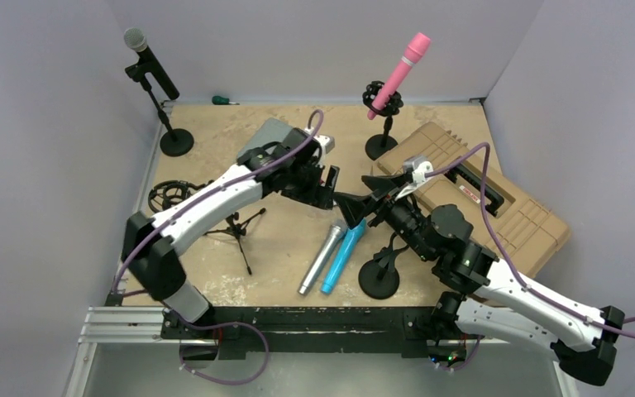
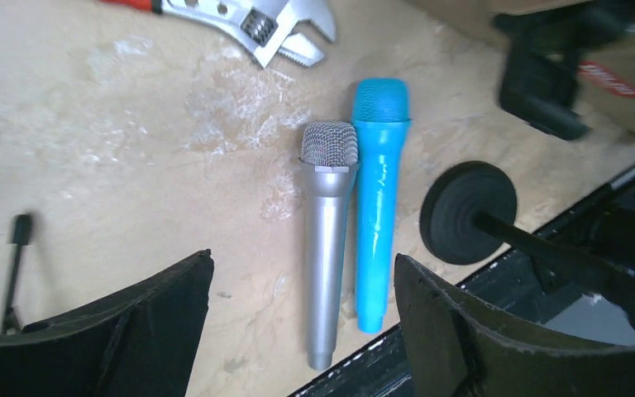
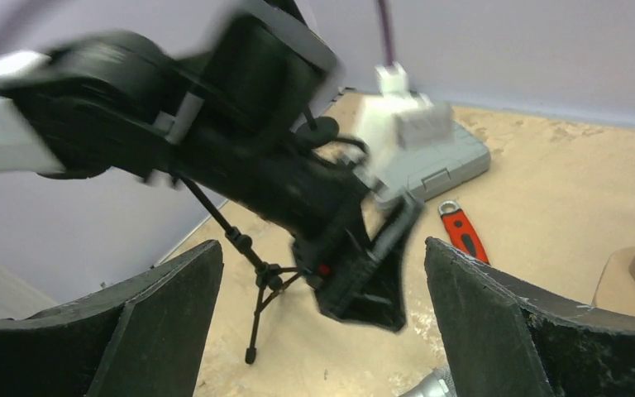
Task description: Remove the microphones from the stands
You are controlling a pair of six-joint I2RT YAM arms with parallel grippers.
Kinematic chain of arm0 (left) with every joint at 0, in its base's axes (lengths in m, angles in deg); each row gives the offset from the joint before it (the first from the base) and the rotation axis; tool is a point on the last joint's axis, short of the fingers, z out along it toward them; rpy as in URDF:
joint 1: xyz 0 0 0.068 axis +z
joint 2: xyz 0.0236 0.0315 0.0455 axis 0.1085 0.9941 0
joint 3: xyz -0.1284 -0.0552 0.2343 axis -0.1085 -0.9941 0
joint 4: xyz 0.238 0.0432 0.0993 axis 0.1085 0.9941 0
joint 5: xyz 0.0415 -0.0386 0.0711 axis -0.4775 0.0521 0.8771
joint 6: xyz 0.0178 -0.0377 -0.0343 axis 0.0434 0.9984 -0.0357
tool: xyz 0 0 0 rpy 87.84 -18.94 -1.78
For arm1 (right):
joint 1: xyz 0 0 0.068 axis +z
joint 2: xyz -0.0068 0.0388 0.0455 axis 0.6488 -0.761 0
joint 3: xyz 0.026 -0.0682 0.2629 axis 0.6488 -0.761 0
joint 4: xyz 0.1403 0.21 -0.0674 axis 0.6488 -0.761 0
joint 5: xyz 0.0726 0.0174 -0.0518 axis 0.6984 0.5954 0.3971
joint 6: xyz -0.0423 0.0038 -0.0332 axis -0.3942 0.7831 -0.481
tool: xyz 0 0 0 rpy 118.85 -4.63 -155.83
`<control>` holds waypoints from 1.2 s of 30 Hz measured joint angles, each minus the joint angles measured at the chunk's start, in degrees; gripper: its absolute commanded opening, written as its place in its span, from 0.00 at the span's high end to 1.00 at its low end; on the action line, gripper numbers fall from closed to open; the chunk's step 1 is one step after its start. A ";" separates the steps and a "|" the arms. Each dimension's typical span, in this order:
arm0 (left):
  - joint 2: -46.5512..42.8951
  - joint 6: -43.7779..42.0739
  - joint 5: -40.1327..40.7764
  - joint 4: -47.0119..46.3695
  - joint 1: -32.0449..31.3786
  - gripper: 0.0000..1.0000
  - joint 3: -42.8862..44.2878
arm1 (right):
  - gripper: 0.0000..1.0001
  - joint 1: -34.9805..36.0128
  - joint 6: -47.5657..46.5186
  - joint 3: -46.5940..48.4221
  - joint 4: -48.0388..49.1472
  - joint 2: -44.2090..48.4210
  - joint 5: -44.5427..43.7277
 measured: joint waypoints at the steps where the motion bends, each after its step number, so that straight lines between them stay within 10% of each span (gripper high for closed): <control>1: -2.51 -0.85 0.28 0.42 0.00 0.21 0.17 | 0.10 0.02 0.22 0.00 0.04 -0.42 0.00; 17: -37.77 -14.93 18.49 3.93 0.00 0.12 4.35 | 0.10 0.00 4.57 0.00 3.65 -8.48 -0.17; 36: -56.37 -20.02 30.34 4.09 0.00 0.10 3.67 | 0.13 -4.20 17.00 29.79 7.21 -60.11 34.29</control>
